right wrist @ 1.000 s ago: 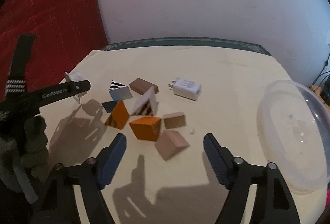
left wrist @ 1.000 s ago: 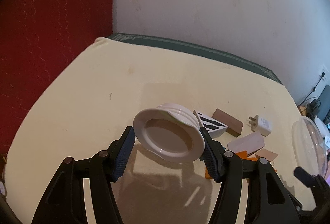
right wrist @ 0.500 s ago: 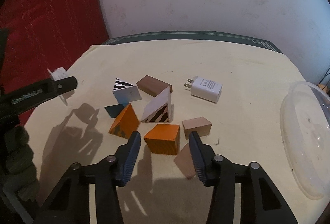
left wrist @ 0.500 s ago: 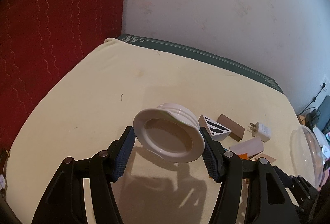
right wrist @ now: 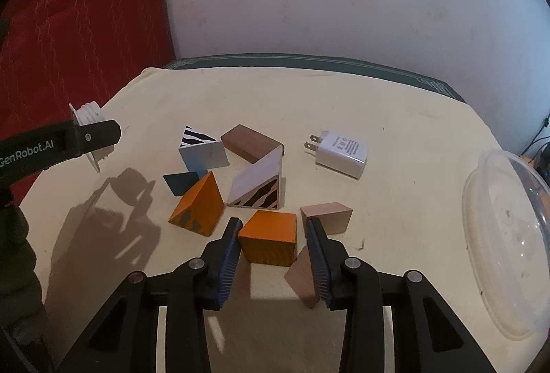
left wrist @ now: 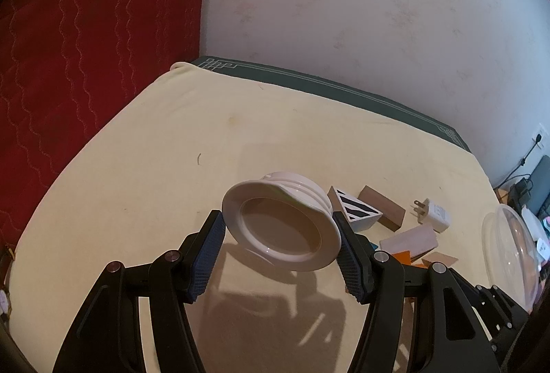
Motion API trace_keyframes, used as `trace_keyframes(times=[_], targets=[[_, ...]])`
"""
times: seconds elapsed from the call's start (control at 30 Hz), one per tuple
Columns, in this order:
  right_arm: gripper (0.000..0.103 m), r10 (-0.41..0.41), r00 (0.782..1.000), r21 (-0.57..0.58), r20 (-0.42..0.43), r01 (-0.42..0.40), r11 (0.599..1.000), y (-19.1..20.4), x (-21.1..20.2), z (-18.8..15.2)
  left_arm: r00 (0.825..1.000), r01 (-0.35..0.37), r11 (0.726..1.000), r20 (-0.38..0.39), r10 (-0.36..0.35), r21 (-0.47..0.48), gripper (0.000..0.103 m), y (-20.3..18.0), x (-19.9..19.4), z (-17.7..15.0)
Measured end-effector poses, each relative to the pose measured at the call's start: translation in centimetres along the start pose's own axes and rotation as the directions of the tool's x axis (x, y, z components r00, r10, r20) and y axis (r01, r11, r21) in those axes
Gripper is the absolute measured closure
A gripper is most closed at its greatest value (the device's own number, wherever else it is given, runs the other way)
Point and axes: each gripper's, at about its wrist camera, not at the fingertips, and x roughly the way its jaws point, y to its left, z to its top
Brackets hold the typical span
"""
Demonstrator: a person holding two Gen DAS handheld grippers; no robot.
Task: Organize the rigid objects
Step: 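Lift the white plate with the left gripper while the right gripper grasps the orange block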
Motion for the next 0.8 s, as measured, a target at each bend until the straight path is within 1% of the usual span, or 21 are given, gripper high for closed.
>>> trace_keyframes(times=[0.07,0.17,0.37,0.6,0.8], targets=[[0.062,-0.001,1.0,-0.001,0.0,0.001,1.0,0.0,0.1,0.0,1.0,-0.001,1.0,-0.002,0.001,-0.001,0.04,-0.1,0.1,-0.1],[0.07,0.0,1.0,0.0,0.01,0.0,1.0,0.2,-0.2,0.0,1.0,-0.004,1.0,-0.007,0.004,-0.003,0.04,-0.2,0.2,-0.2],[0.07,0.009,1.0,0.006,0.025,-0.009,1.0,0.3,-0.9,0.0,1.0,-0.004,1.0,-0.001,0.004,-0.001,0.04,-0.3,-0.1,-0.3],[0.072,0.032,0.997,0.035,0.066,-0.034,0.999,-0.3,-2.4,0.3,1.0,-0.005,1.0,-0.003,0.005,0.005,0.04,-0.5,-0.1,-0.4],[0.072,0.034,0.996,0.042,0.077,-0.037,0.998,-0.5,-3.0,0.2,1.0,-0.006,1.0,-0.002,0.006,0.011,0.04,-1.0,-0.1,-0.5]])
